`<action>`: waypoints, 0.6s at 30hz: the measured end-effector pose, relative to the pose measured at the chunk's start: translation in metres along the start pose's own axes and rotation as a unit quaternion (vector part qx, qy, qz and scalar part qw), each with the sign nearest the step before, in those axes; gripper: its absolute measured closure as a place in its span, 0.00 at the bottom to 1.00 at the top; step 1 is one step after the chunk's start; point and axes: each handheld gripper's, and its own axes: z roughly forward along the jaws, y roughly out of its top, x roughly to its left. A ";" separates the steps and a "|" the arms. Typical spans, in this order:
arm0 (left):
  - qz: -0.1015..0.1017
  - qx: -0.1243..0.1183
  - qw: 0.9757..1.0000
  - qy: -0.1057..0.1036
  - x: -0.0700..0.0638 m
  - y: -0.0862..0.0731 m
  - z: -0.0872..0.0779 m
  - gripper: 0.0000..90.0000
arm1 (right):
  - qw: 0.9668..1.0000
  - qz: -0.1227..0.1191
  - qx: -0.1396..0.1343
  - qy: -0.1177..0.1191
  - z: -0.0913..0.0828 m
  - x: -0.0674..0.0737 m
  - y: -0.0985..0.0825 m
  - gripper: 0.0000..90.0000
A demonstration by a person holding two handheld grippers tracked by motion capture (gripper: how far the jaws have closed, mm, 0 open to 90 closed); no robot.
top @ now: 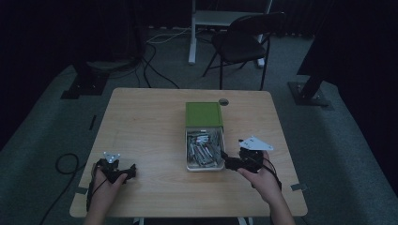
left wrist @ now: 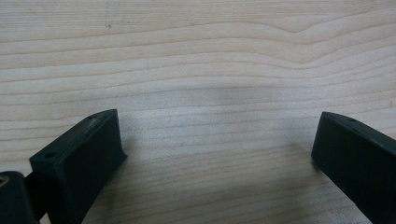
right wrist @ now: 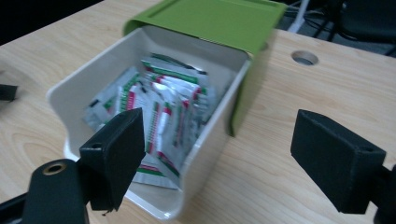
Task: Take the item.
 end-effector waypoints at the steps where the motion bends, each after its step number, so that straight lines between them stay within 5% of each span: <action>1: 0.000 0.000 1.000 0.001 0.000 0.000 0.000 0.03 | 1.000 0.000 -0.002 0.002 0.001 0.002 0.001 0.20; 18: -0.001 0.000 1.000 0.001 0.000 0.000 0.000 0.03 | 0.998 -0.057 0.010 0.030 0.029 0.048 0.004 0.44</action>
